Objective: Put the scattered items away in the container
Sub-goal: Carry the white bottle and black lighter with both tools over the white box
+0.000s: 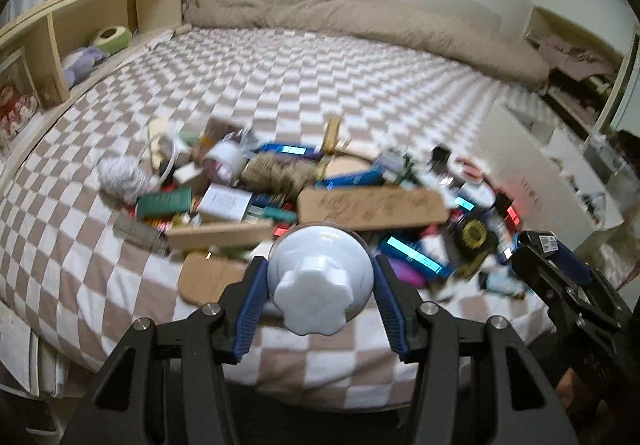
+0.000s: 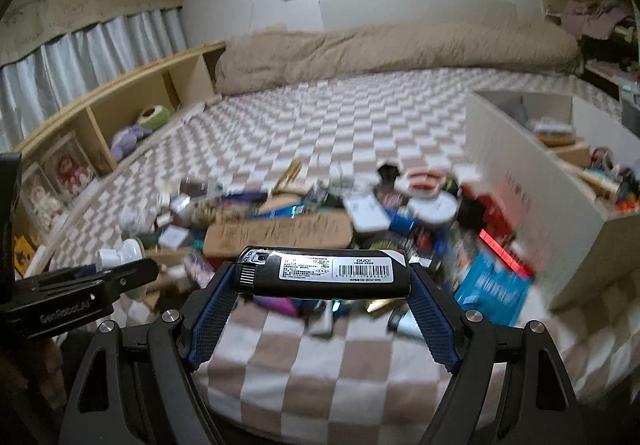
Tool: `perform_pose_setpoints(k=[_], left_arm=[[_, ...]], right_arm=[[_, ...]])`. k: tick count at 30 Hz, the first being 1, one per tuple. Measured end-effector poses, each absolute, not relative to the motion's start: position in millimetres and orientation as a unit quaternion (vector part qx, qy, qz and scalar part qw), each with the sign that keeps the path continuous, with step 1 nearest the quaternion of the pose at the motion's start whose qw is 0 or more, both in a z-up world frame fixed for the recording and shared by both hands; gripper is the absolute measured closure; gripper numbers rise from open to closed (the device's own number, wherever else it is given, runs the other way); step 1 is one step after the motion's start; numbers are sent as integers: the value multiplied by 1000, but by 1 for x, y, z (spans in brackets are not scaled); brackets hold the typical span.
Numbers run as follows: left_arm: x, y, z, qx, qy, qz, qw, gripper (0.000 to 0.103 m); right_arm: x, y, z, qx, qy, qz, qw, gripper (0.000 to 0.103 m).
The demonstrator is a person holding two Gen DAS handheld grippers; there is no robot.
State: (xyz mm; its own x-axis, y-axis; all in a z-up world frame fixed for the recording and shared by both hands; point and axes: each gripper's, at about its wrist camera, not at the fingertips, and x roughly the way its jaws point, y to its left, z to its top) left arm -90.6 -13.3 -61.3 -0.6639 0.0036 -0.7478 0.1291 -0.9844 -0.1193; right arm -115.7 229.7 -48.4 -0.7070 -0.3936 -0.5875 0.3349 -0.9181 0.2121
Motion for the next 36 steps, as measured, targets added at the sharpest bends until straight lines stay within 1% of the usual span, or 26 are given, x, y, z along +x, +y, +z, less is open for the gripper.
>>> perform_pose_setpoints(k=[16,19,29,36], left_arm=[[-136,18,9,313,89,-945,-19,51],[-143,22,18,299,94,-949,-31,51],[-167,47,49,262,92,-959,-59,51],[-183,69,56,250,93,-961,-81,51]], right_arm=[[-148,252,24,239,-50,-954,172,19],[-153,254,36,227,-60,-955,179,19],[-174,266,79,171,-54,-971,158,19],[-198,289,97,146,-54,-979,130,19]])
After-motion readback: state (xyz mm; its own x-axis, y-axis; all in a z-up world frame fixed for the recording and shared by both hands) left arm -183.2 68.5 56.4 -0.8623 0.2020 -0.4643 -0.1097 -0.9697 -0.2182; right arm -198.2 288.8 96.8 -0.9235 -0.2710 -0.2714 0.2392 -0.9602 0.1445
